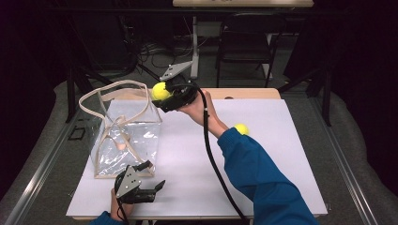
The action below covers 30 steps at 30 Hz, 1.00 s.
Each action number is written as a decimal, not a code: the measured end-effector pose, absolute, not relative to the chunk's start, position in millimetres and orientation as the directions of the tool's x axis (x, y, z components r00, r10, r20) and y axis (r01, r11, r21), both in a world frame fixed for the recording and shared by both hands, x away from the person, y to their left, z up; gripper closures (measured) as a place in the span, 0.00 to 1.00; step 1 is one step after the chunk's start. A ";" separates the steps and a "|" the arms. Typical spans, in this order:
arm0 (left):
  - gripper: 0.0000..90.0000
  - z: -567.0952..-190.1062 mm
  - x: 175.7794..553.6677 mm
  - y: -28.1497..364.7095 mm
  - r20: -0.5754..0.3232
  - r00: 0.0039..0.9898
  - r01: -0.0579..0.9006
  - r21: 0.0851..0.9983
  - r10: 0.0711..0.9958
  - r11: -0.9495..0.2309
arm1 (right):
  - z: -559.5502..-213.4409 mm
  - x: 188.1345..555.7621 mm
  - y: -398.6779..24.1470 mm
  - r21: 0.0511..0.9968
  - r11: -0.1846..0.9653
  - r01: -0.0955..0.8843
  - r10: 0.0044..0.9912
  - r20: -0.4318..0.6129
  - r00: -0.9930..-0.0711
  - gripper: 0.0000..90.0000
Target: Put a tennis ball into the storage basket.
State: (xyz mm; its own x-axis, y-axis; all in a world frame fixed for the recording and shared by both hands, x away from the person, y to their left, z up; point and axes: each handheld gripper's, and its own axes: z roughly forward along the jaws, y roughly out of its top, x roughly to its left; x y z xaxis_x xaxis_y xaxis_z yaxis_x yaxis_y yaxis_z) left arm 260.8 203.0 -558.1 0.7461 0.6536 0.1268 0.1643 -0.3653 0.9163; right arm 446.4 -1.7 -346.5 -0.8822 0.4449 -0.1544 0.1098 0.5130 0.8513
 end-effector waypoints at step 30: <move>0.18 -558.2 261.8 203.9 0.125 0.752 0.164 0.916 0.647 -0.366 | -332.2 455.9 24.6 0.851 0.514 0.110 0.433 -0.146 -0.890 0.29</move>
